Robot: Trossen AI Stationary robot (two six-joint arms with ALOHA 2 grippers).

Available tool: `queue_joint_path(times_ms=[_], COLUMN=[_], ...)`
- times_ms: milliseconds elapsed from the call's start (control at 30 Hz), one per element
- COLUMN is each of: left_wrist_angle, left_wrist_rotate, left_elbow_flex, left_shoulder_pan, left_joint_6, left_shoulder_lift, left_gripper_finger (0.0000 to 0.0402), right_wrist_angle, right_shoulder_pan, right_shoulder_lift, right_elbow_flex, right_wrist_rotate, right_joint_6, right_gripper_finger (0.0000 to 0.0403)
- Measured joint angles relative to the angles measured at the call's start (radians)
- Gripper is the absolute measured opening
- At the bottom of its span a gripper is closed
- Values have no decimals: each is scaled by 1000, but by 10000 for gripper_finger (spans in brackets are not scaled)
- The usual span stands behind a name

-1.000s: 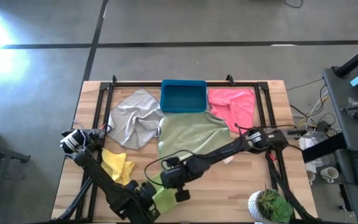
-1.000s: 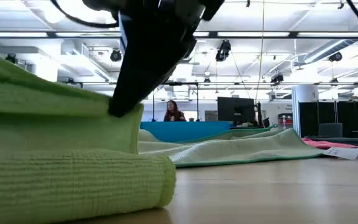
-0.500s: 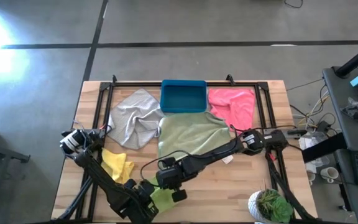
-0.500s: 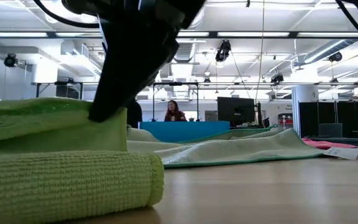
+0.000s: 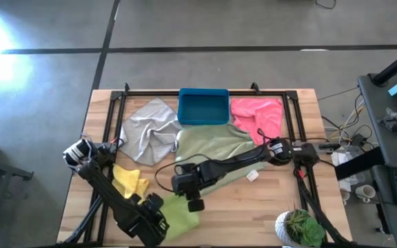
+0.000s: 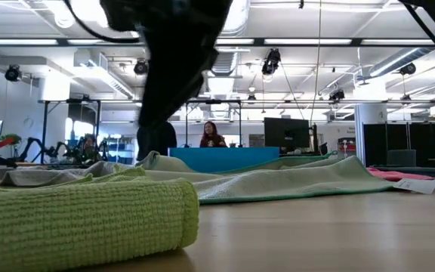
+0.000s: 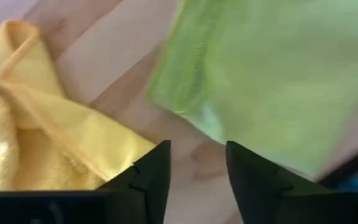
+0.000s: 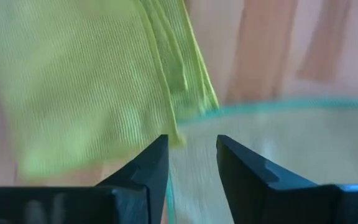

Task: Fold microfiber towels
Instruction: Fold the light green microfiber cloth, then put the light green microfiber cloth into the blue bin

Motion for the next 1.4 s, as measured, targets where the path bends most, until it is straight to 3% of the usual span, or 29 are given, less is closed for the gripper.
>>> queue_joint_path(times_ms=[233,467,833,1033,1200,1400], left_wrist_angle=[222,248,247,242,245,240], left_wrist_rotate=[-148,-154,-133,-138,-147,-141], left_elbow_flex=[-1,-82,-271,-326,-369,-474], left_shoulder_pan=[-16,-15,-10,3,5,26], left_joint_6=[151,163,124,206,353,415], left_shoulder_lift=[2,26,-3,-89,-235,-414], left_gripper_finger=[144,143,143,143,143,143], right_wrist_angle=[-230,-142,-79,-79,-87,-90], right_shoulder_pan=[27,87,72,61,44,-3], right_shoulder_lift=[-106,-218,-321,-352,-354,-365], right_elbow_flex=[-42,-161,-275,-276,-269,-232], right_wrist_rotate=[-46,-95,-94,-85,-84,-75], right_joint_6=[-77,-102,107,180,186,212], right_gripper_finger=[116,103,85,79,82,74])
